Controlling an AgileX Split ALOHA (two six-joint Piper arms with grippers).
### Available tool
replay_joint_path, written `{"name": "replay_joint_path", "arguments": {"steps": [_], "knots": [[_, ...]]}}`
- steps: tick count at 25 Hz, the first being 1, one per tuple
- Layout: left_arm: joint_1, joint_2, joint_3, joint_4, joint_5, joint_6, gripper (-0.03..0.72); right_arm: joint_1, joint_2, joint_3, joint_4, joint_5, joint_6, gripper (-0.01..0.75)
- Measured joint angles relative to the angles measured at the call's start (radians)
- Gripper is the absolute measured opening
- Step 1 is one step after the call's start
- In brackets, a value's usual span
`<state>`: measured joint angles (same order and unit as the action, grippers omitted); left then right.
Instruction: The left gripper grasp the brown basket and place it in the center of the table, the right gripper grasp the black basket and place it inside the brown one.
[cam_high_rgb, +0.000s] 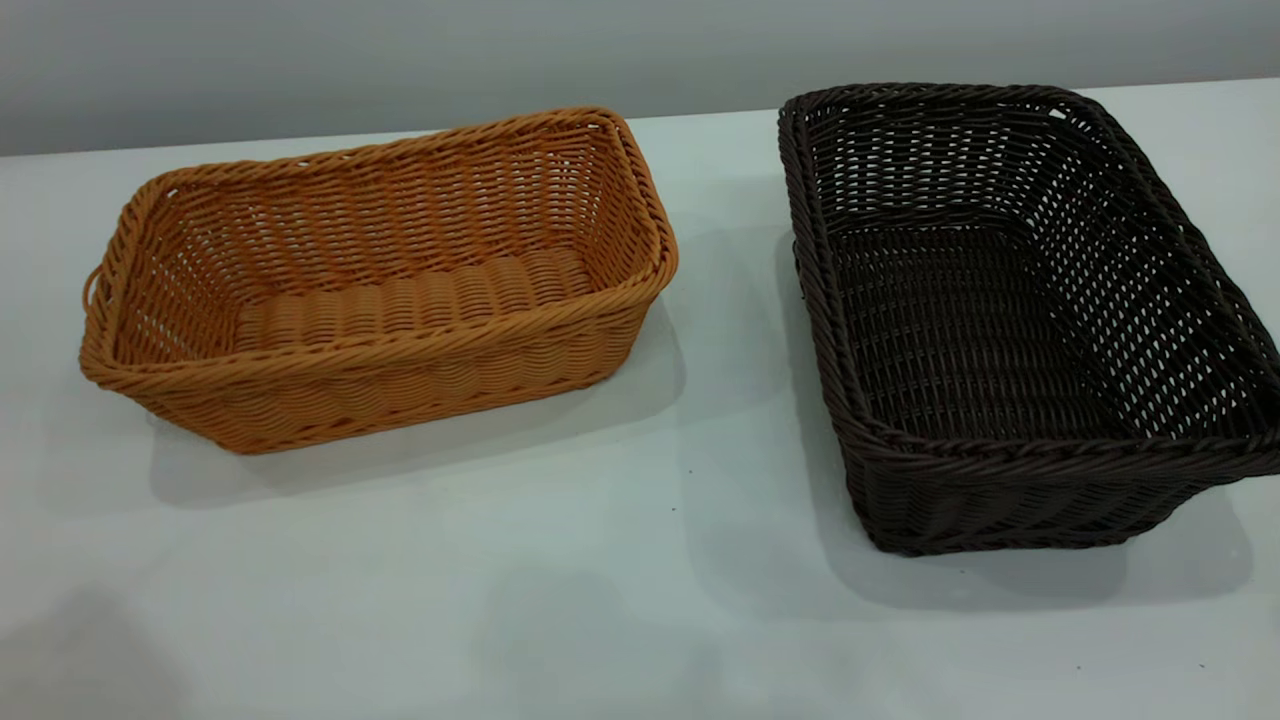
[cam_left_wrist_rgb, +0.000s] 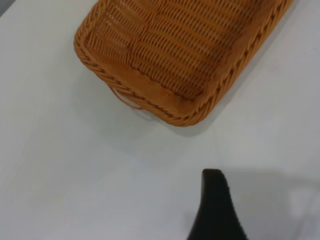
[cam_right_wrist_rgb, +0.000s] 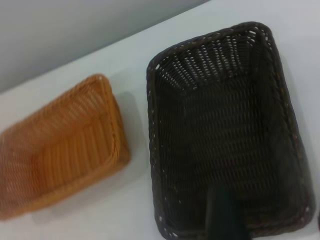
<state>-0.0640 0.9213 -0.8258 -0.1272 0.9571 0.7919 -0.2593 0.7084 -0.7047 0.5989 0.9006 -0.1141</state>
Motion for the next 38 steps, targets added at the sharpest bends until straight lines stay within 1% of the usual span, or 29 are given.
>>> {"name": "replay_joint_path", "arguments": {"steps": [4,7,10,13,17,21,24,26,29,31,35,38], "knots": [[0.000,0.043,0.000,-0.008,-0.044,0.002,0.435,0.000,0.001,0.000,0.007,-0.045,0.091,0.387],[0.000,0.063,0.001,-0.034,-0.085,0.018,0.435,0.000,0.005,0.000,0.016,-0.044,0.157,0.387],[-0.002,0.088,0.001,-0.092,-0.099,0.053,0.435,0.001,0.023,0.007,0.063,-0.035,0.205,0.387],[-0.031,0.114,0.001,-0.127,-0.111,0.075,0.435,0.001,0.055,0.039,0.144,-0.047,0.239,0.387],[-0.086,0.148,0.001,-0.125,-0.123,0.075,0.435,0.001,0.108,0.107,0.230,-0.050,0.263,0.387],[-0.113,0.177,0.001,-0.123,-0.163,0.075,0.435,0.001,0.150,0.177,0.243,-0.096,0.333,0.387],[-0.127,0.201,0.001,-0.121,-0.178,0.075,0.435,0.001,0.157,0.214,0.245,-0.101,0.411,0.387],[-0.135,0.226,0.001,-0.110,-0.182,0.086,0.435,0.001,0.157,0.221,0.256,-0.105,0.462,0.387],[-0.139,0.274,0.001,-0.100,-0.185,0.126,0.435,0.001,0.160,0.221,0.262,-0.146,0.531,0.387],[-0.155,0.308,0.001,-0.101,-0.195,0.127,0.435,0.001,0.174,0.221,0.262,-0.157,0.572,0.386],[-0.201,0.377,0.001,-0.101,-0.242,0.126,0.435,0.001,0.230,0.221,0.262,-0.160,0.581,0.383],[-0.219,0.428,0.001,-0.101,-0.257,0.126,0.435,0.001,0.285,0.221,0.262,-0.162,0.580,0.383]]}}
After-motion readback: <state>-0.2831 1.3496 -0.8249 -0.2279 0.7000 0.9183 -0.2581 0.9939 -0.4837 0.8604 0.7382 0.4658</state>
